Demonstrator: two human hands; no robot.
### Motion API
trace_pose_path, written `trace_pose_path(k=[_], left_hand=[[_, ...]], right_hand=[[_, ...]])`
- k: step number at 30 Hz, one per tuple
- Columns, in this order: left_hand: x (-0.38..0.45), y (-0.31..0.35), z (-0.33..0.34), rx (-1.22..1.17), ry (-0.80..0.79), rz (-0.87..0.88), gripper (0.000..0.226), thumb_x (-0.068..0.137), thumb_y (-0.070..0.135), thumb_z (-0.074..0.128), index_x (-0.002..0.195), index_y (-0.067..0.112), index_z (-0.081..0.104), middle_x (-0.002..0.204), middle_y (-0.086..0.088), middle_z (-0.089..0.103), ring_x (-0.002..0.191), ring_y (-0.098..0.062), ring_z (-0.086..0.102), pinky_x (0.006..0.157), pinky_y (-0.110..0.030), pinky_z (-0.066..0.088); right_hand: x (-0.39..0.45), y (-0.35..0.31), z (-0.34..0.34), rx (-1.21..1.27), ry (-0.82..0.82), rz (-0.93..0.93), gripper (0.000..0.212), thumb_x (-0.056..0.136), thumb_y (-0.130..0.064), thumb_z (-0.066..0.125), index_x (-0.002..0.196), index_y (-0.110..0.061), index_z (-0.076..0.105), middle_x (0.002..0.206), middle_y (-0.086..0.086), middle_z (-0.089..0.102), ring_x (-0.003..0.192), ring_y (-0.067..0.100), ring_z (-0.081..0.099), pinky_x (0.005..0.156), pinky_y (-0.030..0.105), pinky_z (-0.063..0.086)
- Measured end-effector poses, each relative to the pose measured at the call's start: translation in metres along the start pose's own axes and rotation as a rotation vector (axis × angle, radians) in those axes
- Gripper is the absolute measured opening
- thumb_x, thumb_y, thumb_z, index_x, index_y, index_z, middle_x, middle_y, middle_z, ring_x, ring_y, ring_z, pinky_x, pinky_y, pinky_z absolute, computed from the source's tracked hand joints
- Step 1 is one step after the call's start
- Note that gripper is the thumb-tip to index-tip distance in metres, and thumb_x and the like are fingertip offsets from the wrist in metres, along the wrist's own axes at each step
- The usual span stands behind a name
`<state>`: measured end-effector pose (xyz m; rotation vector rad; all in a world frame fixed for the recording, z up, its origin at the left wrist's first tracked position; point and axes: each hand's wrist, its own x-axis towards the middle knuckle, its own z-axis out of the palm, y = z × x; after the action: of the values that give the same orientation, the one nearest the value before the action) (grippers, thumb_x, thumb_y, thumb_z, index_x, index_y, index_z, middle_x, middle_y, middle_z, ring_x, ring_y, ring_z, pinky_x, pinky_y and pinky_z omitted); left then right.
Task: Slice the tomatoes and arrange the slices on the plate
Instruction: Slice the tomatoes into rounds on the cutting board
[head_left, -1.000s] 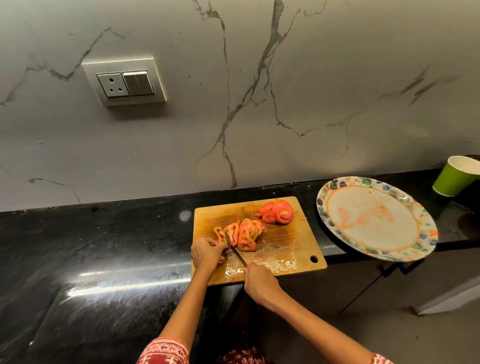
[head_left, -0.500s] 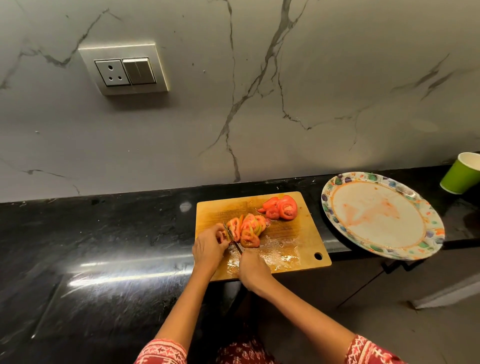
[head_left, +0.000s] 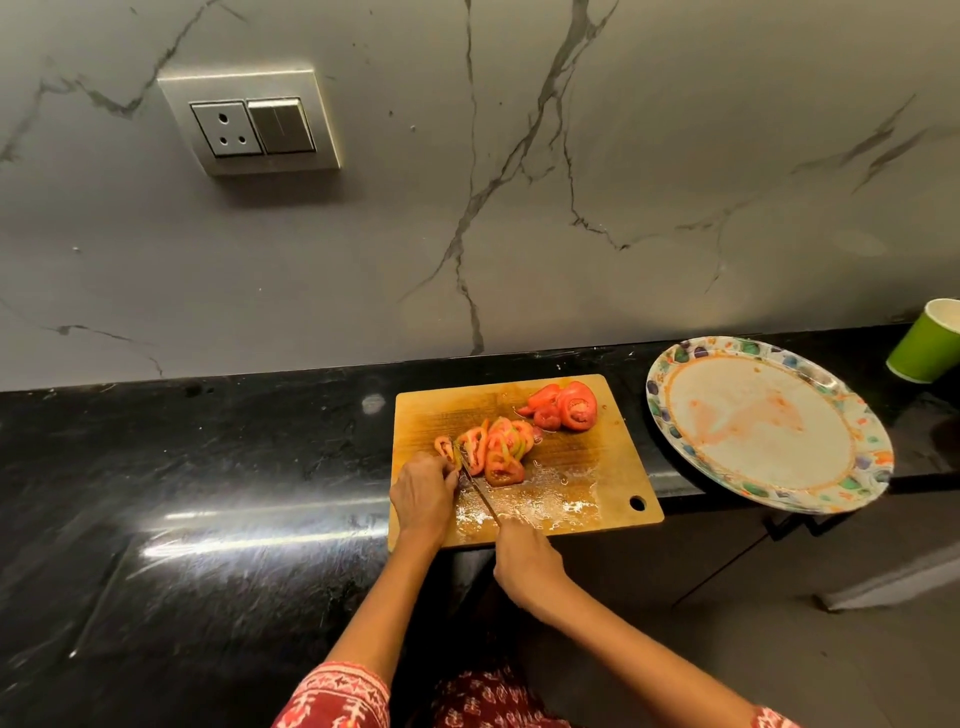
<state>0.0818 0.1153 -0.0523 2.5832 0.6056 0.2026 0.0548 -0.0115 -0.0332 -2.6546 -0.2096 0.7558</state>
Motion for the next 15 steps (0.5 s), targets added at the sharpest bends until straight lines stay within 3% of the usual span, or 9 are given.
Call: trace_pose_path(k=[5,10,15], left_hand=[[0.000,0.003,-0.001,0.040,-0.016,-0.019,0.014,0.085,0.024,0.061,0.086,0.012,0.068,0.096,-0.005,0.065,0.090,-0.022,0.059,0.067,-0.028,0.033],[-0.006,0.002,-0.002,0.064,-0.026,-0.033,0.012,0.085,0.022,0.061,0.084,0.014,0.069,0.094,-0.006,0.066,0.089,-0.024,0.061,0.068,-0.031,0.039],[-0.012,0.001,-0.002,0.042,-0.010,-0.071,0.011,0.084,0.017,0.061,0.086,0.011,0.070,0.094,-0.009,0.066,0.090,-0.029,0.061,0.072,-0.035,0.044]], right_hand=[[0.004,0.002,-0.003,0.059,-0.016,0.026,0.025,0.093,-0.010,0.048,0.117,-0.003,0.053,0.120,0.014,0.058,0.114,0.032,0.055,0.087,0.038,0.048],[0.019,-0.020,-0.001,0.046,0.073,-0.003,0.028,0.094,-0.002,0.041,0.120,-0.002,0.052,0.125,0.015,0.056,0.117,0.031,0.053,0.089,0.037,0.044],[0.032,-0.027,-0.012,0.045,0.054,-0.006,0.027,0.093,-0.001,0.042,0.116,0.000,0.056,0.124,0.016,0.058,0.117,0.031,0.054,0.087,0.036,0.045]])
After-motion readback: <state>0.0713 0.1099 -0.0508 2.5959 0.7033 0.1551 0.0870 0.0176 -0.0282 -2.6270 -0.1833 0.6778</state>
